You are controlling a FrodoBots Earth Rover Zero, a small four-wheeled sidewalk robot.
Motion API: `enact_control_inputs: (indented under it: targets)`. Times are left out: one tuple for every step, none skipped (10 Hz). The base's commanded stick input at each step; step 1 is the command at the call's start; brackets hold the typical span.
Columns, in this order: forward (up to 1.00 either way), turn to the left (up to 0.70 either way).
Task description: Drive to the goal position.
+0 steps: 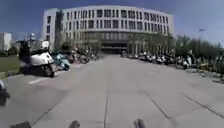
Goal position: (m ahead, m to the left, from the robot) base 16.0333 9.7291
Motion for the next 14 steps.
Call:
enact_control_inputs:
  targets:
    - [0.85, -0.34]
    - [0.85, -0.34]
    - [0.85, -0.16]
    - [0.85, -0.05]
    - [0.85, 0.00]
    - [0.85, 0.00]
    - [0.85, 0.00]
    - [0.85, 0.02]
    - [0.85, 0.14]
    - [0.85, 0.34]
    - [0.85, 0.34]
    - [0.85, 0.34]
    - [0.85, 0.34]
    - [0.85, 0.34]
